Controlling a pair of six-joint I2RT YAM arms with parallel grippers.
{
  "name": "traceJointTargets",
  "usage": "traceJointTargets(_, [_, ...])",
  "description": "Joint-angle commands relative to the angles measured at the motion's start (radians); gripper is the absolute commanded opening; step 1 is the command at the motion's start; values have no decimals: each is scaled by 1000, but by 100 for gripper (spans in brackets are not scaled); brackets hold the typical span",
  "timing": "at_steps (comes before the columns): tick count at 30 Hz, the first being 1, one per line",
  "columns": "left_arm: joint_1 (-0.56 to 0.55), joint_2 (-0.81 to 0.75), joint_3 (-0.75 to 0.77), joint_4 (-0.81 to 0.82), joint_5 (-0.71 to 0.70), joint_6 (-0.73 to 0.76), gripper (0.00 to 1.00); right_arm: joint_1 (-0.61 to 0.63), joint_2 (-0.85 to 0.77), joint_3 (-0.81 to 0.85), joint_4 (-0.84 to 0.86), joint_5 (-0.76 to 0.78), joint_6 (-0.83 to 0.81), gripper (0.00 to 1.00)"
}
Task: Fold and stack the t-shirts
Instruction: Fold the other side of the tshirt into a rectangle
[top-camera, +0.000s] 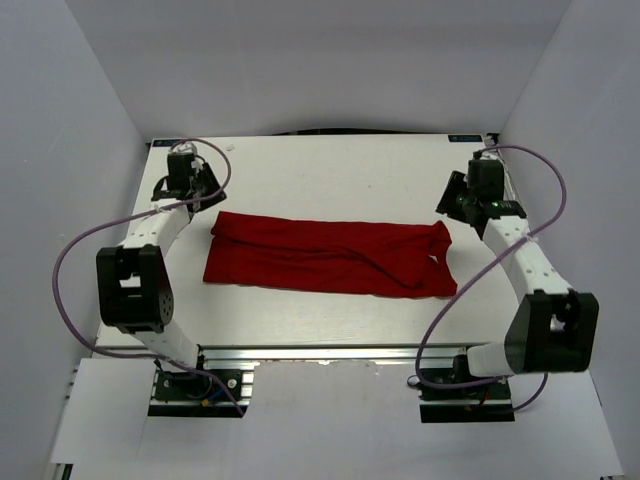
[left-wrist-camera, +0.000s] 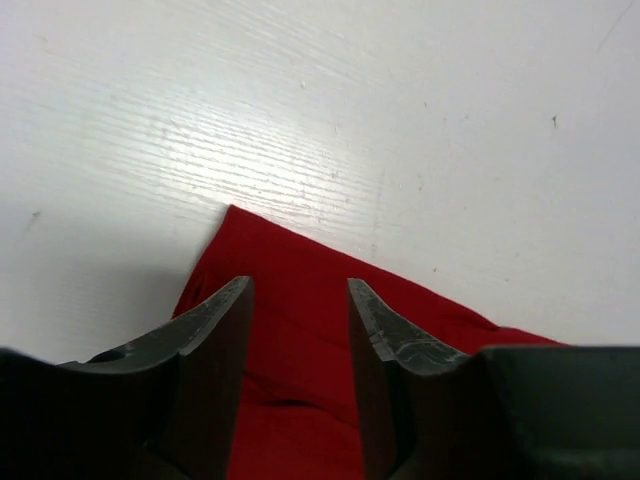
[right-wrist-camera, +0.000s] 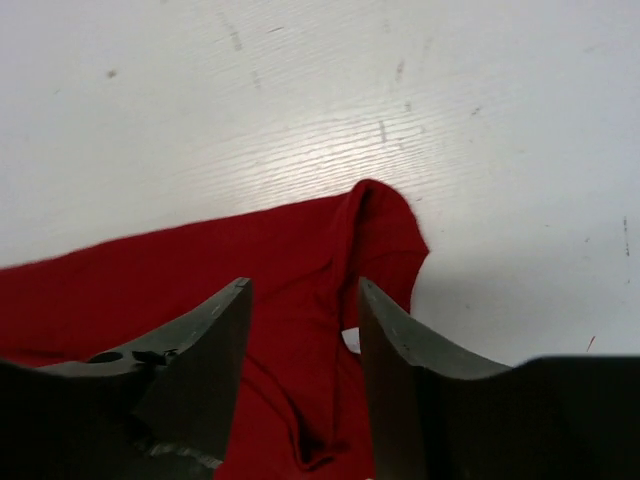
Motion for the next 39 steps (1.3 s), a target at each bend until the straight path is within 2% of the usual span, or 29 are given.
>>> traceJointTargets(1, [0, -57, 23, -101, -106, 27, 52, 13, -77, -50, 13, -147, -24, 51])
traceJointTargets(2, [0, -57, 20, -109, -121, 31, 48, 33, -81, -53, 10, -195, -26, 44])
traceJointTargets(5, [1, -54, 0, -126, -189, 35, 45, 112, -71, -50, 17, -246, -30, 41])
traceJointTargets(10, [1, -33, -15, -115, -206, 21, 41, 243, 2, -10, 36, -197, -36, 40])
traceJointTargets(12, [1, -14, -17, -115, -206, 21, 38, 261, 31, -7, 51, -188, -35, 41])
traceJointTargets(19, [1, 16, -30, -136, -204, 16, 37, 336, 100, -41, 97, -157, -19, 40])
traceJointTargets(32, [1, 65, -70, -46, -134, 2, 39, 381, 166, -87, 133, -94, -18, 40])
traceJointTargets(37, [1, 102, -55, -28, -114, 13, 38, 379, 173, -88, 133, -86, -19, 40])
traceJointTargets(39, [1, 125, -46, -26, -109, 15, 33, 379, 182, -85, 133, -77, -23, 41])
